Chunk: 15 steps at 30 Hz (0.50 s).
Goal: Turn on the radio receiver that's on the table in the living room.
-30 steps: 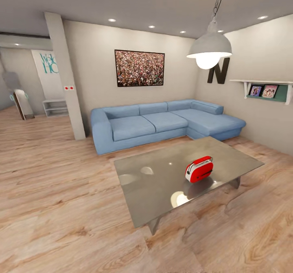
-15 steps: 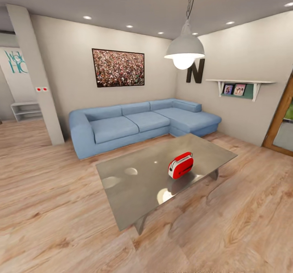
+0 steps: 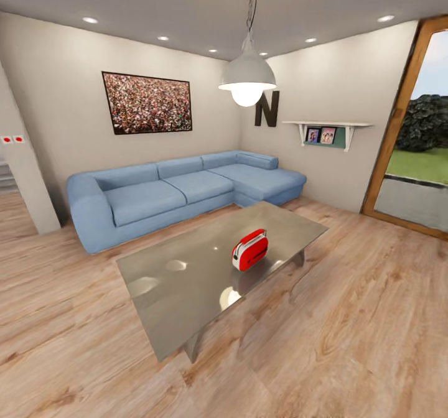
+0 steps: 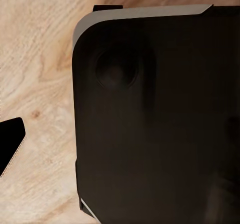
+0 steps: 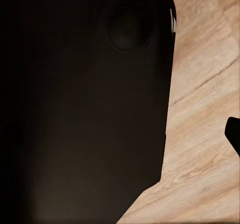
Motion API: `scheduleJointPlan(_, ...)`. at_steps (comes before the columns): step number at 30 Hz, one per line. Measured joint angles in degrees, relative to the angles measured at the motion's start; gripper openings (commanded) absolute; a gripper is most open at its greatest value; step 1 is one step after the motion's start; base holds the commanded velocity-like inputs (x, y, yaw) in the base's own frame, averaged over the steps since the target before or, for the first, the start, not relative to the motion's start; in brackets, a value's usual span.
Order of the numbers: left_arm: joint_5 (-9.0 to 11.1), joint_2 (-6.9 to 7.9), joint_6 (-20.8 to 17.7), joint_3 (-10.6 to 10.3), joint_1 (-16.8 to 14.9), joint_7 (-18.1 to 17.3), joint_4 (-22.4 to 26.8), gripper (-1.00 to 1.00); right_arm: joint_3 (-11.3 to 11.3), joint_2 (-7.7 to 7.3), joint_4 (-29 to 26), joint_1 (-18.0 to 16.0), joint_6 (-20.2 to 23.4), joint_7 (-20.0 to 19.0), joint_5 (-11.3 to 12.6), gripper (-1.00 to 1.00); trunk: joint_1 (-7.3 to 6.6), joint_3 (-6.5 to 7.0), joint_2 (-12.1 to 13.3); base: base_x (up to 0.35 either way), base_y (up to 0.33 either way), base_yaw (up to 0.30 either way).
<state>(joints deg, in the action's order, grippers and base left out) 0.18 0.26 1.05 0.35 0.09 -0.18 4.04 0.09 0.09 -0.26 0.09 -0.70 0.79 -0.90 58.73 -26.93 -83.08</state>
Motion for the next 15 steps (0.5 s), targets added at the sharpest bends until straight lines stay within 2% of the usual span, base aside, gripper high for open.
scheduleJointPlan(12,0.00,0.00,0.00,0.00,0.00,0.00,0.00,1.00,0.00,0.00,0.00,0.00,0.03,0.00,0.00,1.00,0.00,0.00,0.00,0.000,0.000,-0.292)
scheduleJointPlan(15,0.00,0.00,0.00,-0.03,0.00,0.00,0.00,1.00,0.00,0.00,0.00,0.00,0.07,0.00,0.01,1.00,0.00,0.00,0.00,0.000,0.000,-0.128)
